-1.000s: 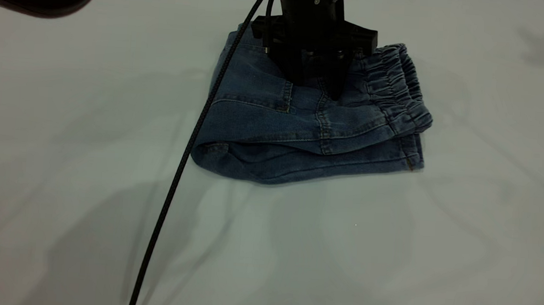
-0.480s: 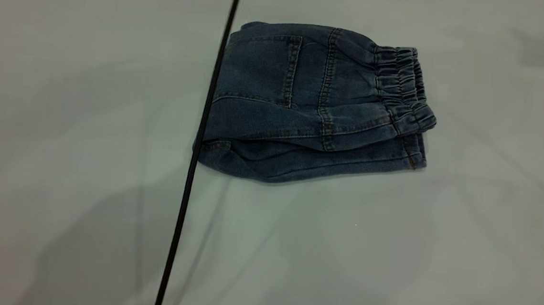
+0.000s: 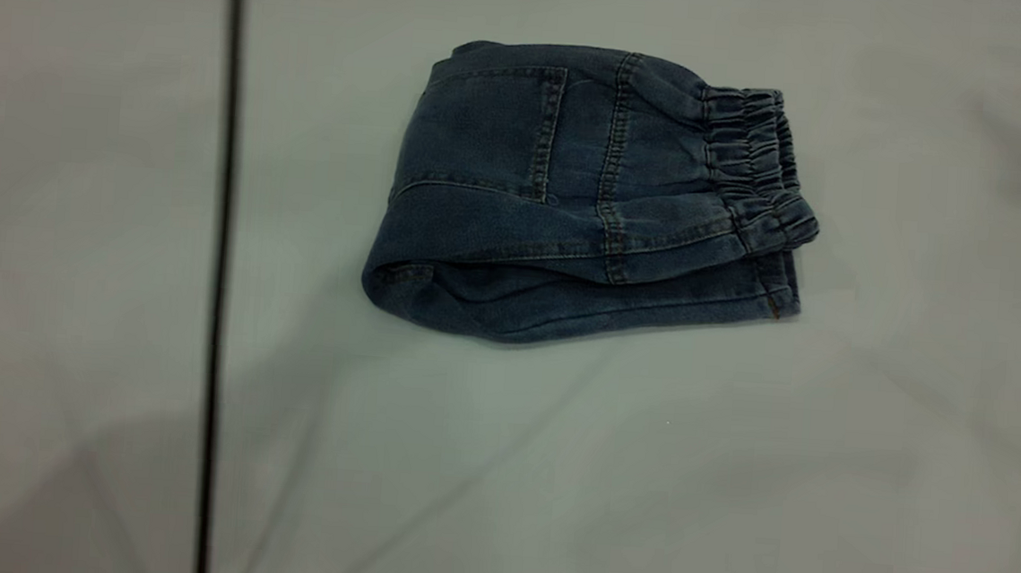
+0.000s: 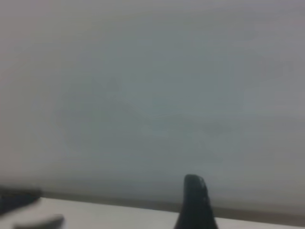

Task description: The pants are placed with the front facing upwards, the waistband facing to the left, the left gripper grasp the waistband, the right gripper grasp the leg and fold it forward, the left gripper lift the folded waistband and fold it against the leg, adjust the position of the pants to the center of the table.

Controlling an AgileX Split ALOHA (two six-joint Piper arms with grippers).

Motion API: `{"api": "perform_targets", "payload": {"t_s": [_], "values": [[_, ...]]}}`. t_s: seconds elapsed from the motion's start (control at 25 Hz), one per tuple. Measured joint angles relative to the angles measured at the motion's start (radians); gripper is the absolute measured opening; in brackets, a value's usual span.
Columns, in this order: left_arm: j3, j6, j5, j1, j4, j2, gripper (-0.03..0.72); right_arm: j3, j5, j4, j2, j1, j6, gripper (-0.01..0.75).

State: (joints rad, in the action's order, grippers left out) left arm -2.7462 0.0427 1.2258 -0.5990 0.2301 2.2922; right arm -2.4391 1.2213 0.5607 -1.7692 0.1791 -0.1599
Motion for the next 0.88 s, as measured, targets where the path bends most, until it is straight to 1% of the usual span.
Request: {"api": "perform_targets", "payload": {"t_s": [0.12,0.24,0.36,0.48,0.64,0.88], "values": [[0.000,-0.002,0.000,0.000,0.033,-0.096,0.485,0.073,0.000,0.002,0.095,-0.001,0.000,0.437],[0.001,-0.002,0.000,-0.002,0.031,-0.182,0.485,0.176,0.000,-0.009,0.206,-0.001,-0.004,0.437],[0.006,-0.002,0.000,-0.002,0.031,-0.263,0.485,0.295,0.000,-0.038,0.327,-0.001,-0.015,0.437],[0.055,-0.010,-0.003,-0.002,0.031,-0.346,0.485,0.431,0.000,-0.042,0.461,-0.001,-0.033,0.437],[0.201,-0.058,-0.003,-0.002,0.002,-0.481,0.485,0.604,0.001,-0.037,0.631,-0.001,-0.042,0.437],[0.535,-0.059,-0.005,-0.002,-0.060,-0.734,0.485,0.862,-0.001,-0.033,0.898,-0.001,-0.048,0.437]]}}
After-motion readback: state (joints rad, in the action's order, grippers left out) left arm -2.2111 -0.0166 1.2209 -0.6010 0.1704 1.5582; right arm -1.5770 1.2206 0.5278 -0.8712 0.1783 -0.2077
